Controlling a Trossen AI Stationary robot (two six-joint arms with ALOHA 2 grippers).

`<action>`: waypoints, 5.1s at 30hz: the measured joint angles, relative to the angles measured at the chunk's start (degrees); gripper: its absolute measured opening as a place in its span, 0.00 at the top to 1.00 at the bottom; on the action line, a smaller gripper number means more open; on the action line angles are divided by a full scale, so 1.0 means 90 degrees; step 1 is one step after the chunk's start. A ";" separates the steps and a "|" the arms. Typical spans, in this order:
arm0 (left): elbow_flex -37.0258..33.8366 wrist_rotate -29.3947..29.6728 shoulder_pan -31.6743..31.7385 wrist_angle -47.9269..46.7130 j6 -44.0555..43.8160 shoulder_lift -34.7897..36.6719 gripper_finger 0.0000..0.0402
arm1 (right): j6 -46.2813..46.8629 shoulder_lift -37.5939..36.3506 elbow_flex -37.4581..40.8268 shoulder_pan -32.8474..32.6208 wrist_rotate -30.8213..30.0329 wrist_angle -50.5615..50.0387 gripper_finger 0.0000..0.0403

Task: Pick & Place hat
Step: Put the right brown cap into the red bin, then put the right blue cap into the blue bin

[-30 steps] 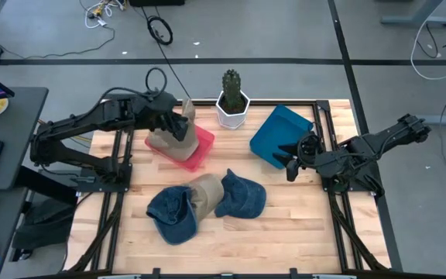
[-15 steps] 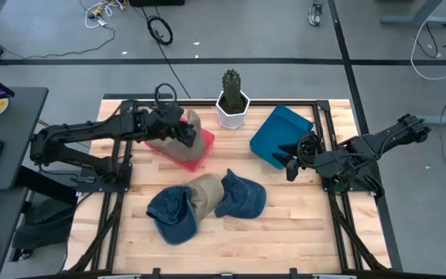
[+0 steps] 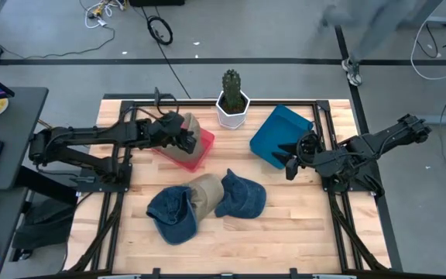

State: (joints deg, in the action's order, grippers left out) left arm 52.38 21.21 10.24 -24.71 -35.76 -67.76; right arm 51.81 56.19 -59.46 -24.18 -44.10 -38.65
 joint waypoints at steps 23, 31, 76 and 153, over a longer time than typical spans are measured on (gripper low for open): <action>-0.0146 0.0882 0.0357 -0.0290 0.0384 0.0461 0.93 | 0.0002 0.0001 0.0002 0.0070 -0.0002 0.0000 0.48; -0.0729 0.0388 0.0242 0.1371 0.0214 0.0463 0.93 | 0.0000 0.0001 0.0002 0.0070 -0.0002 0.0000 0.48; -0.2120 -0.0024 0.1994 0.1170 0.1219 0.0558 0.93 | 0.0027 0.0448 0.0002 0.0070 -0.0002 0.0317 0.48; 0.0585 -0.3445 0.0236 0.0073 -0.0838 0.2126 0.45 | 0.0773 0.0279 0.0005 0.0348 0.1794 -0.1095 0.48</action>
State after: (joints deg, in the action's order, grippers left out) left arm 57.65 -9.79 12.37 -24.06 -43.31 -48.63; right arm 58.77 58.70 -59.41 -21.04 -27.95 -48.51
